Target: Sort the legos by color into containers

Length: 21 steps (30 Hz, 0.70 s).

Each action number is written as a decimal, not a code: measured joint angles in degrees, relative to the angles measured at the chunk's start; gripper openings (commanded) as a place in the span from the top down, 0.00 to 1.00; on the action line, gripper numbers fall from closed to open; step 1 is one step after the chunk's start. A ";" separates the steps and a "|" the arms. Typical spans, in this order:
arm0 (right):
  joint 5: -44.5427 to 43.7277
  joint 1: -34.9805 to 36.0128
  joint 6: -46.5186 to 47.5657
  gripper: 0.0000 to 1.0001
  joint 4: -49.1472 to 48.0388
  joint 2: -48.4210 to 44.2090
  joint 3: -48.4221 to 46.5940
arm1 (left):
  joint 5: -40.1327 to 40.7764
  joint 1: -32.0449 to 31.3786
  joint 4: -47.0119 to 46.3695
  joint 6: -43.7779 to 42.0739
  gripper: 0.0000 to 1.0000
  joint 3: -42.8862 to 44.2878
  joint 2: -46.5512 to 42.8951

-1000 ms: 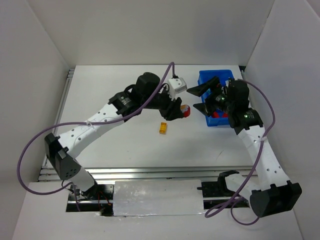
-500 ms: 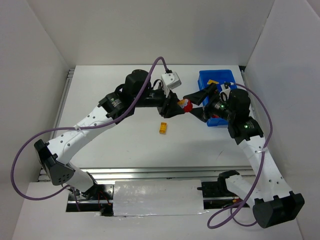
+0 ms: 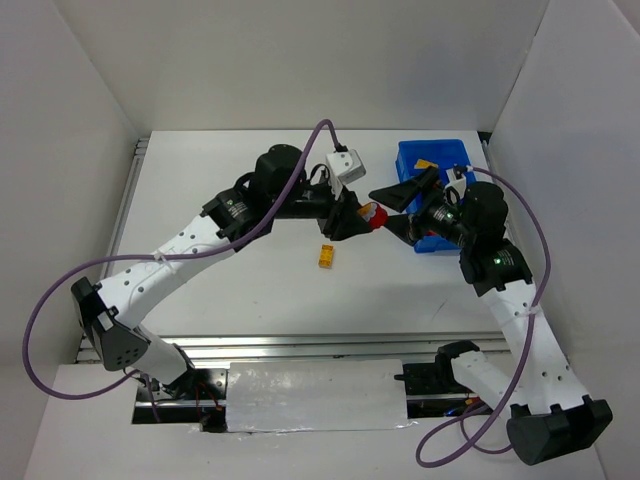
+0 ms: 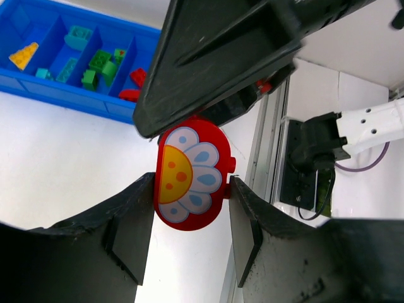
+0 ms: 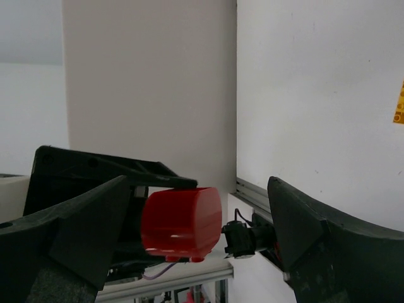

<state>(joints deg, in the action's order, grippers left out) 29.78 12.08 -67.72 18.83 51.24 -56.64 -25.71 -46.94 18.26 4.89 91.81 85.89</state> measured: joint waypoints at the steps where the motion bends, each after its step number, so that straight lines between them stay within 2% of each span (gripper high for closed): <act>1: -0.09 0.09 0.07 0.03 0.09 -0.35 -0.02 | 0.26 -0.04 0.13 -0.07 1.00 -0.35 0.00; 8: -2.01 0.55 1.90 0.04 2.73 -1.44 -1.66 | 1.29 -0.07 0.94 -0.20 1.00 -1.29 -0.07; 13: -0.28 0.61 2.73 0.06 3.28 -1.31 -1.66 | 2.10 -0.09 0.79 -0.17 1.00 -2.10 -0.17; 21: 2.89 2.16 4.46 0.16 3.32 -1.09 -1.64 | 2.75 -0.09 0.57 -0.22 1.00 -2.10 -0.17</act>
<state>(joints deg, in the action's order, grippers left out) 32.67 14.24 -63.26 22.15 50.15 -58.28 -22.96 -47.03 18.83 4.67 89.71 85.71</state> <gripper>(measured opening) 0.850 0.579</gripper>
